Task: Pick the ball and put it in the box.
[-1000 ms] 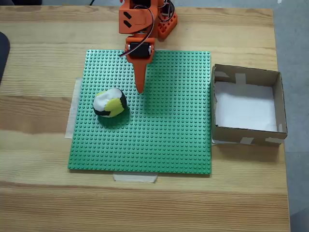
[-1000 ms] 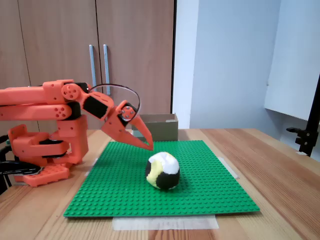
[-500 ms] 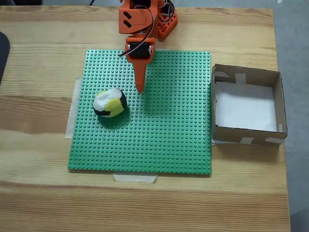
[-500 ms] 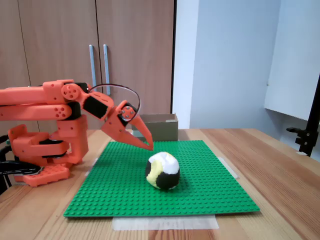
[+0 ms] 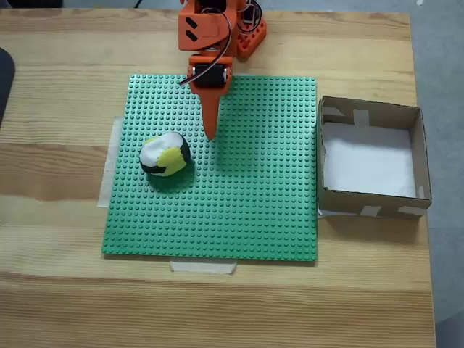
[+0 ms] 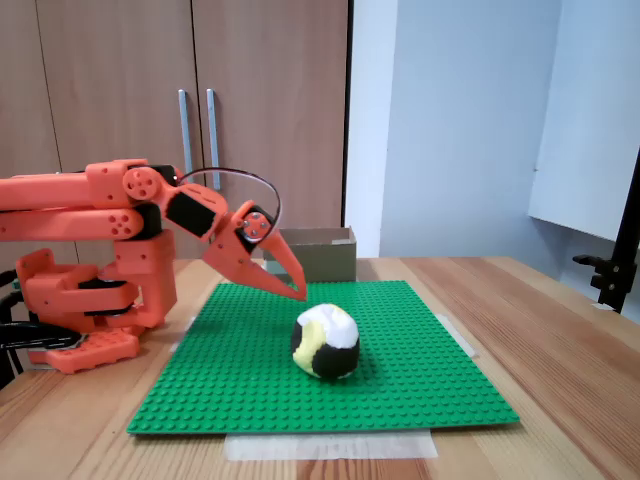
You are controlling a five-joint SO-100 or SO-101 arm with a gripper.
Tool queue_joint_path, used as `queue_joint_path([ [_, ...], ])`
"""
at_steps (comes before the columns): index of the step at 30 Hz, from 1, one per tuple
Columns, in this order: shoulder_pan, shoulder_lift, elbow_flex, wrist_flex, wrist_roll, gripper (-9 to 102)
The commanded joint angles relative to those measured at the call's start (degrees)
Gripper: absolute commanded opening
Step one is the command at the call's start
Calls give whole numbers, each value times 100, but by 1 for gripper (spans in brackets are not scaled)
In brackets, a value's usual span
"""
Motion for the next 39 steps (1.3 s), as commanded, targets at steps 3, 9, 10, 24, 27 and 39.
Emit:
queue_joint_path([
  [3, 0, 53, 185, 0, -44, -1],
  [9, 0, 53, 185, 0, -44, -1],
  [10, 0, 53, 185, 0, -44, -1],
  [24, 0, 53, 193, -26, 70, -1],
  [27, 9, 53, 149, 35, 158, -1],
  [39, 246, -1011, -1573, 404, 176, -1],
])
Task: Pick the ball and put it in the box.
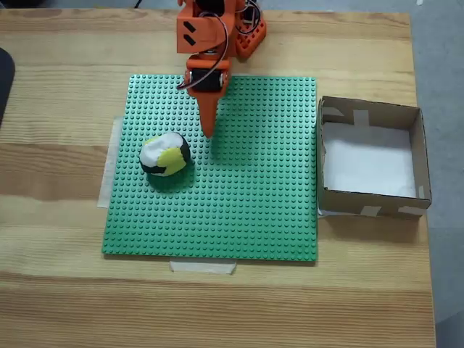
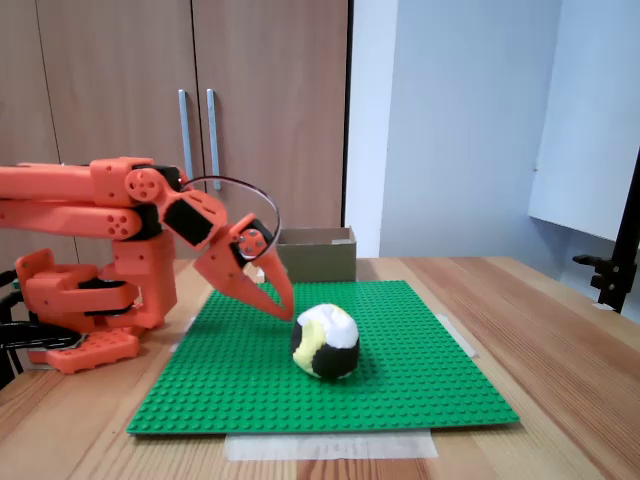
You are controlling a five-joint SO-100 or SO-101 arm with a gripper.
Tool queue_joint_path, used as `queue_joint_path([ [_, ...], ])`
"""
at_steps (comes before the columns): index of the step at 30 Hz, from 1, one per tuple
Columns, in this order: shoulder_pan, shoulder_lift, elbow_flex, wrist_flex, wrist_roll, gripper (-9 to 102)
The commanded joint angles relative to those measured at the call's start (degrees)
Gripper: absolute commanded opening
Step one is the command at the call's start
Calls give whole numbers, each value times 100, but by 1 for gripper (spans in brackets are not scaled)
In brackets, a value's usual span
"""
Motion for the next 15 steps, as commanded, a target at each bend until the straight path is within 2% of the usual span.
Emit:
queue_joint_path([
  [1, 0, -510, -870, 114, 0, -1],
  [15, 176, -3305, -4456, 1248, 246, -1],
])
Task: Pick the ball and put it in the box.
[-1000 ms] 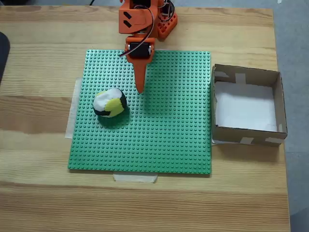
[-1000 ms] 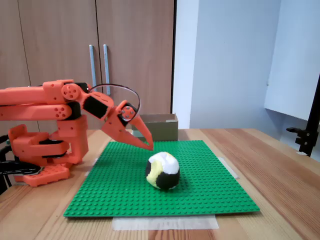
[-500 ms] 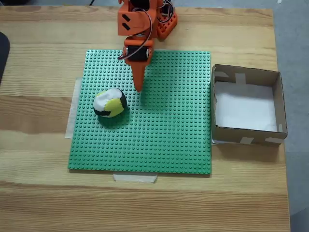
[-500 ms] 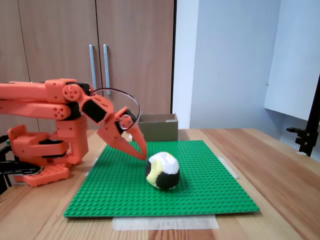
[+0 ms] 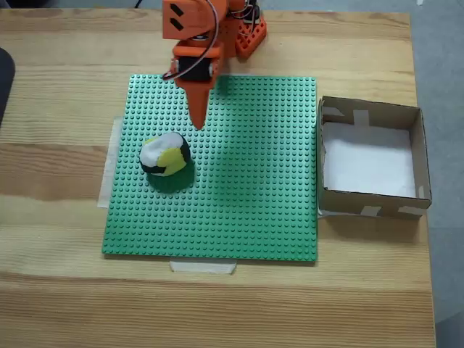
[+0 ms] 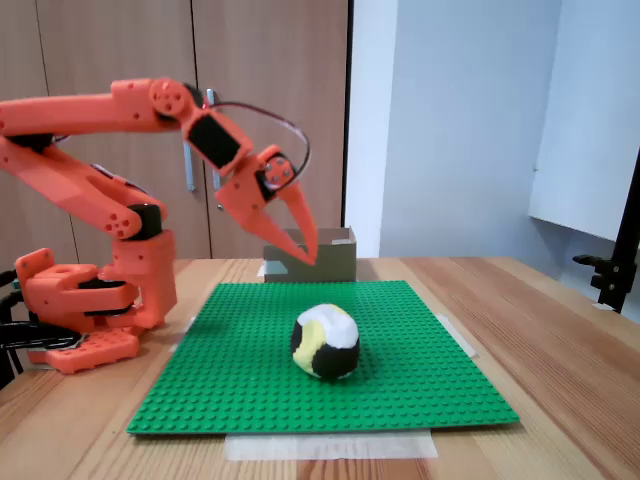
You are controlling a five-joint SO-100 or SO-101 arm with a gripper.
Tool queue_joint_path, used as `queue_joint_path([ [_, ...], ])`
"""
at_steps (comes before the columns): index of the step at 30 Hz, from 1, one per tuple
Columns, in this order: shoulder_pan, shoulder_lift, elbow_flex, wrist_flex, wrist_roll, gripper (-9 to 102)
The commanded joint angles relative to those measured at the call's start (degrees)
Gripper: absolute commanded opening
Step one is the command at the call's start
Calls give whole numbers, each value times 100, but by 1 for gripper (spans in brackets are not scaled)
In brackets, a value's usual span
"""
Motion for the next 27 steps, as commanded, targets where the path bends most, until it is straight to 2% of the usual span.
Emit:
queue_joint_path([
  [1, 176, -721, -1204, 281, 79, -1],
  [14, 896, -2514, -3375, 1371, 141, -1],
  [27, 1002, -3217, -4307, 2399, 308, -1],
])
